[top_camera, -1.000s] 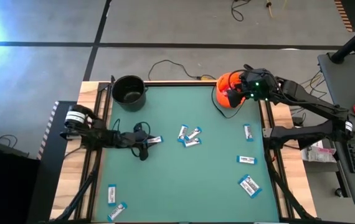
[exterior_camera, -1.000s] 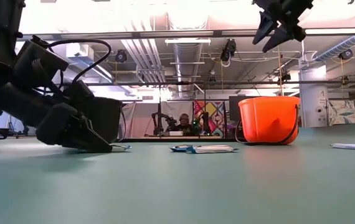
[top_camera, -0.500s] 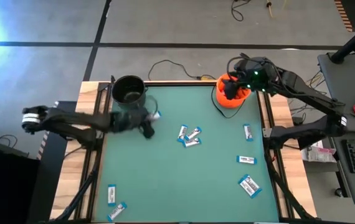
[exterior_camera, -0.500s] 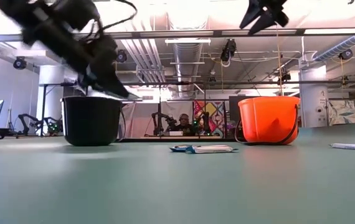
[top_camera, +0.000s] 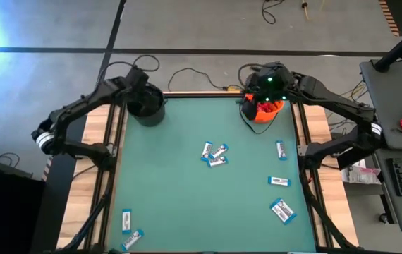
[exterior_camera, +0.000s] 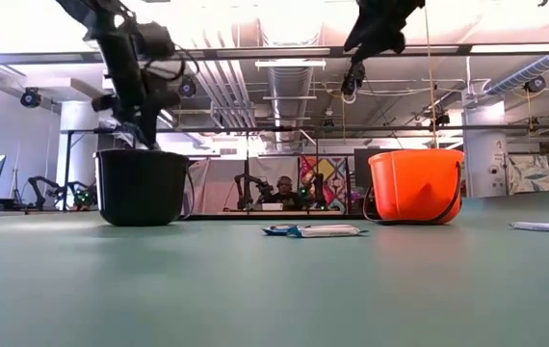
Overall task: Sort candy by brand, put in halloween buckets
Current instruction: Put the white candy into the black bucket
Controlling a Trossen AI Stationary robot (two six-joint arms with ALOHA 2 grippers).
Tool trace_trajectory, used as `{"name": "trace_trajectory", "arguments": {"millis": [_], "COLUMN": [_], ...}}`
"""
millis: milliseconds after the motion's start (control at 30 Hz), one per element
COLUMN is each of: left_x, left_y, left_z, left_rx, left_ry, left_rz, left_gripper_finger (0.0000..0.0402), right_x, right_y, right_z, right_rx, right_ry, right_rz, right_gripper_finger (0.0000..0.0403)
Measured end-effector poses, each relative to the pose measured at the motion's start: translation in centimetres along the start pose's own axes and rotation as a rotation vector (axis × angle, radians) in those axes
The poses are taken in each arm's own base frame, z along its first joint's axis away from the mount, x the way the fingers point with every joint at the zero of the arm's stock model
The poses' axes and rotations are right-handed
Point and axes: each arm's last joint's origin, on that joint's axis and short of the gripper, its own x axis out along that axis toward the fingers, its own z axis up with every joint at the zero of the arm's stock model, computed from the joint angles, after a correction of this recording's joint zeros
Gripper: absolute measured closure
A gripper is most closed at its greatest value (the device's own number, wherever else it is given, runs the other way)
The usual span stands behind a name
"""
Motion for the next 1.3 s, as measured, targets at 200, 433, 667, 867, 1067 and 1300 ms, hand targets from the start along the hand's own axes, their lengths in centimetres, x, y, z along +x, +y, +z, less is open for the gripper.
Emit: {"name": "trace_trajectory", "arguments": {"millis": [200, 433, 667, 867, 1067, 1300], "left_x": [3.6, 5.8, 4.0, -2.3, -6.6, -5.5], "left_y": [-0.2, -0.7, -0.5, -2.2, -7.8, -13.6], "left_z": [0.0, 0.2, 1.7, 3.6, 1.5, -5.1], "left_rx": [0.011, 0.013, 0.055, 0.077, 0.207, 0.314], "left_ry": [0.117, 0.167, 0.181, 0.066, -0.203, -0.244], "left_rz": [0.061, 0.143, 0.14, -0.148, -0.421, -0.519], "left_gripper_finger": [0.0288, 0.0267, 0.0197, 0.0149, 0.0144, 0.0144], "right_x": [3.9, 6.7, 6.4, 8.2, 12.1, 15.8], "right_y": [1.4, 4.2, 6.7, 7.7, 7.5, 8.4], "right_z": [-2.4, -5.6, -6.6, -7.3, -10.9, -15.1], "right_rx": [-0.032, -0.046, -0.054, -0.109, -0.173, -0.264], "right_ry": [0.146, 0.31, 0.338, 0.26, 0.252, 0.271], "right_rz": [0.28, 0.35, 0.397, 0.427, 0.381, 0.389], "right_gripper_finger": [0.0184, 0.0184, 0.0184, 0.0184, 0.0184, 0.0184]}}
